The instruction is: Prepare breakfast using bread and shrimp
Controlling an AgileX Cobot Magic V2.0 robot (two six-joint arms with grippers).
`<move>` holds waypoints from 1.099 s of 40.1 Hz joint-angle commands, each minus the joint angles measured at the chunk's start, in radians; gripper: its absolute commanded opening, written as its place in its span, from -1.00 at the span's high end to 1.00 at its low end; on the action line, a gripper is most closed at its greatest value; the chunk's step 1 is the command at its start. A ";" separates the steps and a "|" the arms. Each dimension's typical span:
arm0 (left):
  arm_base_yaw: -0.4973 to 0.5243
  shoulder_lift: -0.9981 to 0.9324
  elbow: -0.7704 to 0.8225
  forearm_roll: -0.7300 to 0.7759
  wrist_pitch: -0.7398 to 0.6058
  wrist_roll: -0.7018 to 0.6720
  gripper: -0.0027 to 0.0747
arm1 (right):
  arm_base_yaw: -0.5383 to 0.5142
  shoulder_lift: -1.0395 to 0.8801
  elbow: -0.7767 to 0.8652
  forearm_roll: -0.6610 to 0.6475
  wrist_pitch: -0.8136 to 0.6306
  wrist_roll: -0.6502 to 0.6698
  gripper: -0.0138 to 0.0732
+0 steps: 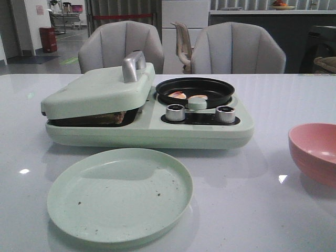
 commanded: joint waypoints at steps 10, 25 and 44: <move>0.234 -0.358 0.205 0.024 -0.193 0.000 0.67 | -0.001 -0.003 -0.028 -0.005 -0.066 -0.005 0.60; 0.421 -0.804 0.490 0.011 -0.286 -0.001 0.67 | -0.001 -0.003 -0.028 -0.005 -0.066 -0.005 0.60; 0.404 -0.910 0.785 0.182 -0.615 -0.274 0.67 | -0.001 -0.003 -0.028 -0.005 -0.066 -0.005 0.60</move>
